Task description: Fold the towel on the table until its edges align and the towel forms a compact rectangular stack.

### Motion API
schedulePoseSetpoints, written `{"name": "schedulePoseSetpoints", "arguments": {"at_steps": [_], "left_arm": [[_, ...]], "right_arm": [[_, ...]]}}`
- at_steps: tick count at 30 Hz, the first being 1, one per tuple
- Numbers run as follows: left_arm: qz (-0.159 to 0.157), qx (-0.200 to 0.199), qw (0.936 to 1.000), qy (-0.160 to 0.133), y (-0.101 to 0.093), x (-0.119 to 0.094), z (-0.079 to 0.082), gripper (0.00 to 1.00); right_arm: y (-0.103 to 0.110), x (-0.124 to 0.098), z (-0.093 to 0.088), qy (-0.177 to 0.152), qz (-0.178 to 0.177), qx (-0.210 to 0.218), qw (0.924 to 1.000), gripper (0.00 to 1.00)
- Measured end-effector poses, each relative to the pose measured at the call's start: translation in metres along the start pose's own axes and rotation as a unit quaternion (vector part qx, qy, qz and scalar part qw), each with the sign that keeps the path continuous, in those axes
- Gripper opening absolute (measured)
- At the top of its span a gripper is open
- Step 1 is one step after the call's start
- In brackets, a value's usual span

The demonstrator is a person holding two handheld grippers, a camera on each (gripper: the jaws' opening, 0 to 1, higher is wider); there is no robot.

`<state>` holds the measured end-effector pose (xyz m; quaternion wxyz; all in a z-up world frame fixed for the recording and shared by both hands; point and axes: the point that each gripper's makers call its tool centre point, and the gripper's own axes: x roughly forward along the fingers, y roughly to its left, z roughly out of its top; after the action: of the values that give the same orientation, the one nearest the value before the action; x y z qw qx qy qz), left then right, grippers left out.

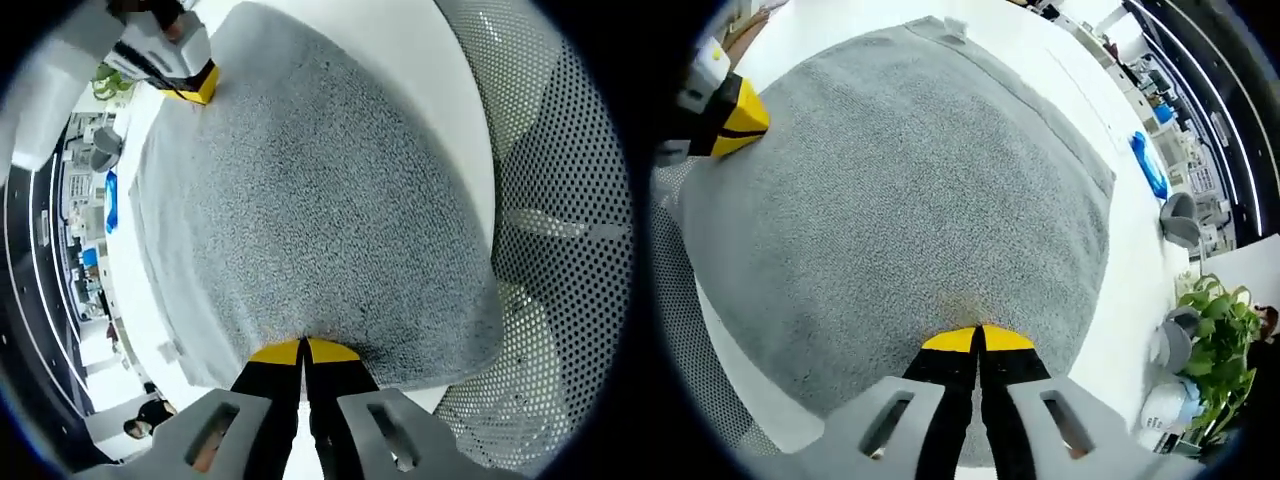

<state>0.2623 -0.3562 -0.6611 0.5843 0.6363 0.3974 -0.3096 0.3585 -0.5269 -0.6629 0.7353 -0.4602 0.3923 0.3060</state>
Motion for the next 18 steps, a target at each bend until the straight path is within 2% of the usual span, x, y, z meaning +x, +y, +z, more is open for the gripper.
{"name": "schedulePoseSetpoints", "arguments": {"at_steps": [2,5,18], "left_arm": [[0.0,0.005,1.0,0.001,0.0,0.001,-0.002,0.01],[0.004,0.01,0.9999,0.011,0.002,0.004,-0.006,0.01],[-0.009,-0.038,0.9992,0.004,0.006,0.006,-0.016,0.01]], "right_arm": [[0.002,-0.001,-0.001,-0.005,0.001,-0.002,1.0,0.0],[0.004,-0.002,0.001,-0.017,0.007,0.02,0.9996,0.0],[0.011,-0.005,0.003,-0.038,0.027,0.066,0.9967,0.0]]}}
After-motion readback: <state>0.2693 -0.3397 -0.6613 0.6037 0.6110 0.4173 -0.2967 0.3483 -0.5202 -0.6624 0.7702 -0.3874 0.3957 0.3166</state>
